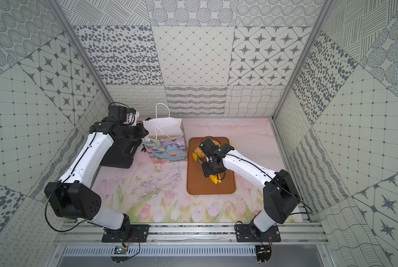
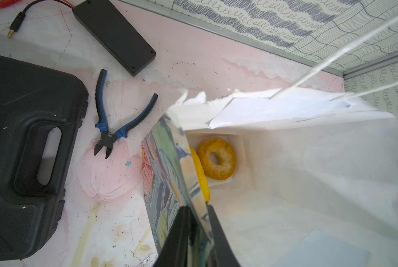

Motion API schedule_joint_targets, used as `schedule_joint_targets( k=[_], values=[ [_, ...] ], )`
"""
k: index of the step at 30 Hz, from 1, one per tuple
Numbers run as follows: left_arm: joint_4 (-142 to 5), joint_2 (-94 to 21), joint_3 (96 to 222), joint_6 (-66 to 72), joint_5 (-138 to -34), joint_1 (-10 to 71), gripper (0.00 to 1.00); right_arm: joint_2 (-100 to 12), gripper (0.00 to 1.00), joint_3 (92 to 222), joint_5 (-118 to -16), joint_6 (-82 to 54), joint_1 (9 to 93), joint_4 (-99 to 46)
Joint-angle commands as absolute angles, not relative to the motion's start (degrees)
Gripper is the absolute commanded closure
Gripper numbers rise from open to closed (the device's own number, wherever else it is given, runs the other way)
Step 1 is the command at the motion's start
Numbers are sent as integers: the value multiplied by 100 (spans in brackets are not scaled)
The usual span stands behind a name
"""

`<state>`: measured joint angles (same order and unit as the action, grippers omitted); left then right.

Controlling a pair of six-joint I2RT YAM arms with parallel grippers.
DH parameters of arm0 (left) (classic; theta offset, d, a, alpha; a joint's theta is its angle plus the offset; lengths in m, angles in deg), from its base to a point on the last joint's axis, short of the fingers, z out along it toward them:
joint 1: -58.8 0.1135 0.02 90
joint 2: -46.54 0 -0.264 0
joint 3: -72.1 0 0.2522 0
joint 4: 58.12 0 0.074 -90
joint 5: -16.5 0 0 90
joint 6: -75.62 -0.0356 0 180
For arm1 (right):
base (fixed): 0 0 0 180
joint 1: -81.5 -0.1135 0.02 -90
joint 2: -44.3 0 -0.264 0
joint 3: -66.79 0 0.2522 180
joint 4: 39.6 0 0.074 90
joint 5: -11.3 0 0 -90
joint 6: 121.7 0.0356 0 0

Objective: Pack bread into a paper bag
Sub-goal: Pick up the fake bread from the plate.

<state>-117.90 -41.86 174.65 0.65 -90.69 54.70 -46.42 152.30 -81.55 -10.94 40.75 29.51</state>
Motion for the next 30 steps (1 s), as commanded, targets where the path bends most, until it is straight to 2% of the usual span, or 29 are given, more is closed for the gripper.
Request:
schedule_joint_targets(
  k=[1, 11, 18, 30],
  values=[
    [-11785, -4123, 17489, 4, -8989, 5472, 84, -4744, 35, 15410, -8179, -1174, 4108, 2693],
    [-11793, -4135, 17520, 4, -8973, 5470, 84, -4968, 35, 15529, -8177, -1182, 4109, 2635],
    [-11774, -4145, 17523, 13, -8986, 5466, 84, -5061, 42, 15622, -8197, -1192, 4111, 2653],
    [-11805, -4156, 17551, -6, -8995, 5471, 84, -4666, 45, 15576, -8312, -1192, 4111, 2820]
  ],
)
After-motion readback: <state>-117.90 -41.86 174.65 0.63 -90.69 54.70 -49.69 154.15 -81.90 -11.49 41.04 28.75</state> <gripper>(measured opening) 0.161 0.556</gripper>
